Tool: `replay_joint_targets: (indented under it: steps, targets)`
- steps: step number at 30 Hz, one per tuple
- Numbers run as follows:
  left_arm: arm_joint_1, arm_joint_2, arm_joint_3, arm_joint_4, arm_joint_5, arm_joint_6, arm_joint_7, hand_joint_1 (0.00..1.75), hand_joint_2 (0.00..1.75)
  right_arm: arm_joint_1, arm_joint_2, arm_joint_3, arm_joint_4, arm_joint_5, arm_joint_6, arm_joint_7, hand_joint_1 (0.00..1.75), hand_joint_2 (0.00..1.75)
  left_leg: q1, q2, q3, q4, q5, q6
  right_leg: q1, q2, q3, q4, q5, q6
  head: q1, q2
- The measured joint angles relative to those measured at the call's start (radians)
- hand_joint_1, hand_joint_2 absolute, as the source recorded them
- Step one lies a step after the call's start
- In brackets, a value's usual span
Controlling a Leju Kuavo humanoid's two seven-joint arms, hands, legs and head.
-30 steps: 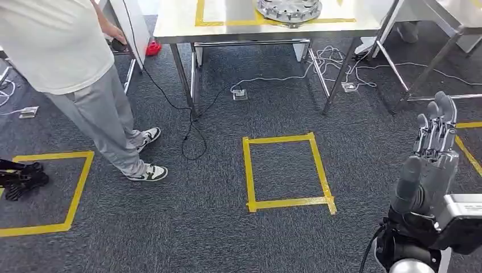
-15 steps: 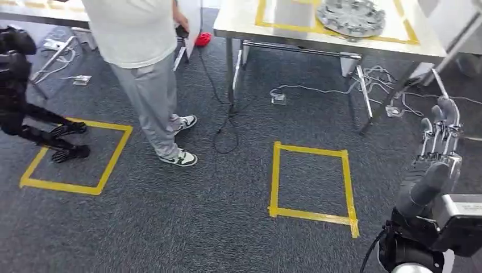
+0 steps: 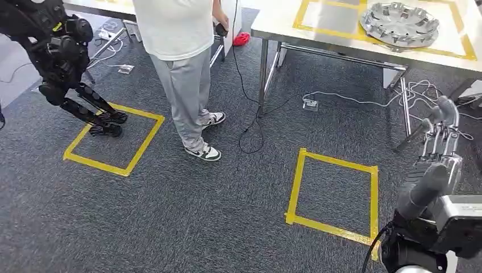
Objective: Take the parts from the cabinet and place them on the table.
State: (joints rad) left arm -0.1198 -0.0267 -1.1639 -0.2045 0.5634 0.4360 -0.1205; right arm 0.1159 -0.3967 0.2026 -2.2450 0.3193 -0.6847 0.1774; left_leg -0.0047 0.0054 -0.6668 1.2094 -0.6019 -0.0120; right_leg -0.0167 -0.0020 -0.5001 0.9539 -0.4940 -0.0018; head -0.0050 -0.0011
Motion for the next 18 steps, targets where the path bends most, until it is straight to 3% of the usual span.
replay_joint_targets:
  steps: [1, 2, 3, 4, 5, 6, 7, 12, 13, 14, 15, 16, 17, 18]
  targets:
    - [0.000, 0.000, 0.000, 0.000, 0.000, 0.000, -0.001, 0.00, 0.00, -0.003, -0.002, 0.000, 0.000, -0.006, 0.000, -0.003, 0.00, 0.00, 0.004, -0.001, -0.028, 0.068, -0.027, -0.004, 0.000, -0.013, -0.003, 0.001, 0.000, 0.000, -0.003, 0.000]
    - [0.001, -0.001, 0.000, 0.000, 0.000, 0.000, -0.002, 0.00, 0.00, -0.007, -0.003, 0.001, 0.000, -0.009, 0.000, -0.003, 0.00, 0.00, 0.008, -0.002, -0.034, 0.092, -0.029, -0.007, 0.000, -0.026, -0.004, 0.002, 0.000, 0.001, -0.004, 0.000]
    - [0.003, -0.001, 0.000, 0.000, 0.000, 0.000, -0.002, 0.00, 0.00, -0.011, -0.004, 0.001, 0.000, -0.012, 0.000, -0.005, 0.00, 0.00, 0.011, -0.001, -0.016, 0.070, -0.009, -0.008, 0.000, -0.038, -0.004, 0.003, 0.000, 0.001, -0.005, 0.000]
    - [0.003, 0.000, 0.000, 0.000, 0.000, 0.000, -0.003, 0.00, 0.00, -0.014, -0.006, 0.001, 0.000, -0.016, 0.000, -0.006, 0.00, 0.00, 0.013, 0.002, 0.024, 0.007, 0.027, -0.008, -0.001, -0.051, -0.003, 0.004, 0.000, 0.002, -0.008, 0.000]
    - [0.002, 0.000, 0.000, 0.000, 0.000, 0.000, -0.003, 0.00, 0.00, -0.016, -0.007, 0.001, 0.000, -0.019, 0.000, -0.007, 0.00, 0.00, 0.013, 0.017, 0.079, -0.086, 0.069, -0.007, -0.001, -0.062, -0.002, 0.004, -0.001, 0.005, -0.009, 0.000]
    - [0.001, 0.000, 0.000, 0.000, -0.001, 0.000, -0.005, 0.00, 0.00, -0.017, -0.008, 0.001, 0.000, -0.025, 0.000, -0.008, 0.00, 0.00, 0.012, 0.057, 0.132, -0.173, 0.096, -0.002, 0.000, -0.070, 0.002, 0.005, -0.001, 0.011, -0.013, 0.000]
    - [0.000, 0.000, 0.000, 0.000, -0.001, 0.000, -0.006, 0.00, 0.00, -0.018, -0.009, 0.001, 0.000, -0.027, 0.000, -0.009, 0.00, 0.00, 0.007, 0.104, 0.151, -0.211, 0.085, 0.001, 0.002, -0.076, 0.002, 0.006, -0.001, 0.014, -0.015, 0.000]
    - [-0.002, 0.000, 0.000, 0.000, -0.001, 0.000, -0.006, 0.00, 0.00, -0.017, -0.009, 0.001, 0.000, -0.029, 0.000, -0.009, 0.00, 0.00, 0.002, 0.111, 0.152, -0.219, 0.080, 0.000, 0.005, -0.079, 0.002, 0.006, -0.002, 0.016, -0.015, 0.000]
    - [-0.005, 0.000, 0.000, 0.000, -0.004, -0.001, -0.008, 0.00, 0.00, -0.015, -0.013, 0.000, -0.002, -0.037, 0.000, -0.018, 0.00, 0.00, -0.003, 0.079, 0.140, -0.220, 0.087, 0.019, 0.006, -0.102, 0.000, 0.007, -0.001, 0.031, -0.012, 0.000]
    - [-0.004, 0.000, 0.000, 0.000, -0.004, -0.002, -0.009, 0.00, 0.00, -0.008, -0.019, -0.002, -0.003, -0.038, 0.000, -0.021, 0.00, 0.00, 0.003, 0.026, 0.133, -0.229, 0.109, 0.048, -0.003, -0.050, -0.015, 0.058, -0.054, 0.055, -0.008, 0.000]
    - [-0.006, -0.001, 0.000, 0.000, -0.004, -0.002, -0.010, 0.00, 0.00, -0.005, -0.021, -0.002, -0.003, -0.039, 0.000, -0.021, 0.00, 0.00, 0.002, 0.014, 0.130, -0.229, 0.111, 0.052, -0.003, -0.025, -0.045, 0.133, -0.100, 0.056, -0.002, 0.000]
    - [-0.006, -0.004, 0.000, 0.000, -0.004, -0.002, -0.010, 0.00, 0.00, -0.002, -0.022, -0.002, -0.003, -0.039, 0.000, -0.021, 0.00, 0.00, 0.001, -0.001, 0.126, -0.228, 0.113, 0.055, -0.001, -0.013, -0.081, 0.219, -0.140, 0.056, 0.004, 0.000]
    - [-0.005, -0.005, 0.000, 0.000, -0.004, -0.002, -0.010, 0.00, 0.00, 0.001, -0.022, -0.002, -0.002, -0.039, 0.000, -0.021, 0.00, 0.00, -0.003, -0.016, 0.125, -0.228, 0.115, 0.058, -0.001, -0.007, -0.113, 0.294, -0.168, 0.056, 0.011, 0.000]
    - [-0.003, -0.005, 0.000, 0.000, -0.004, -0.003, -0.010, 0.00, 0.00, 0.003, -0.022, -0.002, -0.002, -0.039, 0.000, -0.021, 0.00, 0.00, -0.005, -0.031, 0.125, -0.228, 0.117, 0.059, -0.001, -0.007, -0.129, 0.331, -0.173, 0.053, 0.017, 0.000]
